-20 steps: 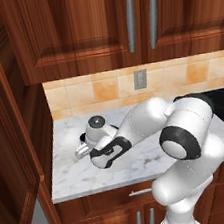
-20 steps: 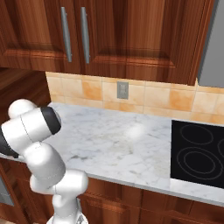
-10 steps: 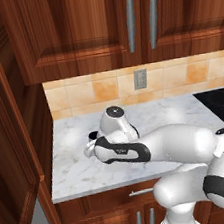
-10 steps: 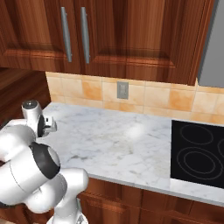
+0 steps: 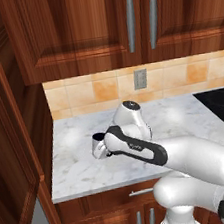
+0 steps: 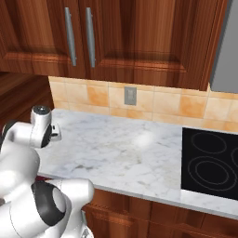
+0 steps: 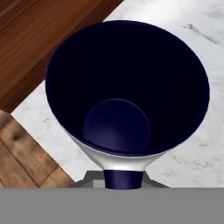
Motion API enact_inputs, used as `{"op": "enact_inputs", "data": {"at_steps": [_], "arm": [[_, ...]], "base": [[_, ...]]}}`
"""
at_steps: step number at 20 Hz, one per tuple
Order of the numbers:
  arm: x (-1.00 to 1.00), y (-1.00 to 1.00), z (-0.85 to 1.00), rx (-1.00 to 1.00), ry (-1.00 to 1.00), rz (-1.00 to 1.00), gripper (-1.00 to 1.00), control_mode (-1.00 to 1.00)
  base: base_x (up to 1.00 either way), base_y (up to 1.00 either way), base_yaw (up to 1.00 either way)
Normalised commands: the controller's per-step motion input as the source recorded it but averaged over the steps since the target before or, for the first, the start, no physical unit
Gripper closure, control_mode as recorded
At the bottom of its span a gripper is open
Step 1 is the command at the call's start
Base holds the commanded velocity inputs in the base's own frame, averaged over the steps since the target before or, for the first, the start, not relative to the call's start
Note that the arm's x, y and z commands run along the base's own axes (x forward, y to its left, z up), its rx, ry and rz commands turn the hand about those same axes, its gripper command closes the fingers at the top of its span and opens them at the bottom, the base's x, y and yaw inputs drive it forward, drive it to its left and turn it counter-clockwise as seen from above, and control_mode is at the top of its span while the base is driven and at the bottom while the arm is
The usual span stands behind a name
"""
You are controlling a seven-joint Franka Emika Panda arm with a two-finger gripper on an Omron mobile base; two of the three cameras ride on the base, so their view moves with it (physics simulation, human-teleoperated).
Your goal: Pick the mug on the counter and place it in the cabinet with the handle facing the right, like the mugs already inside.
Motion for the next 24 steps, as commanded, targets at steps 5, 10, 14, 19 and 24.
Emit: {"op": "enact_inputs", "data": {"at_steps": [5,10,14,19,24], "arm": [[-0.34,-0.26,0.29,-0.07,-0.14,0.41,1.0,-1.0],[-0.35,-0.23,0.19,-0.07,-0.14,0.42,1.0,-1.0],[-0.54,-0.13,-0.05,-0.02,-0.09,0.37,1.0,-1.0],[-0.34,-0.16,0.08,-0.01,-0.07,0.29,1.0,-1.0],[-0.16,-0.14,0.36,-0.1,-0.12,0.27,1.0,-1.0]], "base": [[0.0,0.0,0.0],[0.0,0.0,0.0],[0.0,0.0,0.0],[0.0,0.0,0.0],[0.0,0.0,0.0]]}}
